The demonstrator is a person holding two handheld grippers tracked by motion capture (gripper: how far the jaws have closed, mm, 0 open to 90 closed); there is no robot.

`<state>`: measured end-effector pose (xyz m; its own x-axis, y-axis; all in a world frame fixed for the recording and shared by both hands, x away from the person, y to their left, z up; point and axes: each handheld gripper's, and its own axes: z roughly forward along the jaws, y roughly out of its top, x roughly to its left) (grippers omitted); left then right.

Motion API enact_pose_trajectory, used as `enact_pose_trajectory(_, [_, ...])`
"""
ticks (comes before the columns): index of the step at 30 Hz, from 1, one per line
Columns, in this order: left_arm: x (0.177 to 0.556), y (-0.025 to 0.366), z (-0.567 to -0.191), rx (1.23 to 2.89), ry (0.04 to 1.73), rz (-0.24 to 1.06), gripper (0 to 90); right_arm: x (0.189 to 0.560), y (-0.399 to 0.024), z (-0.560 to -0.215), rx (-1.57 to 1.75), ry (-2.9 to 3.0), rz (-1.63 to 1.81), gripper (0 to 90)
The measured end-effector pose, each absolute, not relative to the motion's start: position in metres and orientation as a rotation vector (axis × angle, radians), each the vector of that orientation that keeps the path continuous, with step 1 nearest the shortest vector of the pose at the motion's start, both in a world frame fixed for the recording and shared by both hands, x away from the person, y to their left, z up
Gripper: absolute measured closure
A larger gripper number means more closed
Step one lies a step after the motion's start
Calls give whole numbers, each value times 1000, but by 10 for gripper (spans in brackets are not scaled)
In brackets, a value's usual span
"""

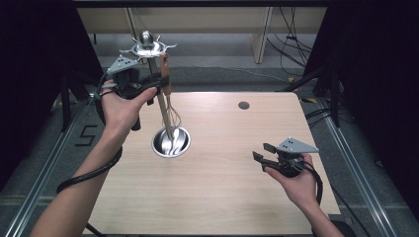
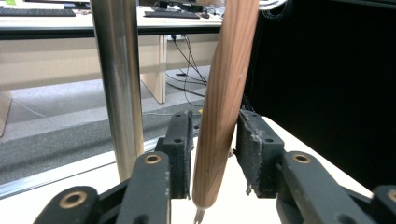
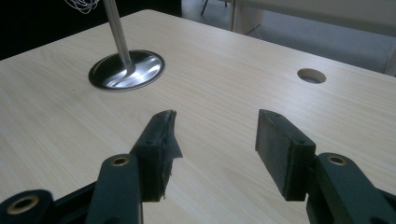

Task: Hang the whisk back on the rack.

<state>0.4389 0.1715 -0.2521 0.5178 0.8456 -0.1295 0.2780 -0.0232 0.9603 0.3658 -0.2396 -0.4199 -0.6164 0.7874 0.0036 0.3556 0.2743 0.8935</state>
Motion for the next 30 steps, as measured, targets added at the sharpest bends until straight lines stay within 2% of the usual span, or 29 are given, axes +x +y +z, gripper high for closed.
enact_pose_trajectory(10, [412, 182, -265, 1588, 935, 652, 562, 365, -242, -418, 1047, 2103, 1297, 479])
enact_pose_trajectory(18, [386, 195, -291, 1633, 916, 673, 498, 364, -245, -419, 1057, 2102, 1300, 476])
enact_pose_trajectory(30, [356, 233, -343, 1642, 1023, 680, 450, 362, -255, -419, 1057, 2111, 1271, 474])
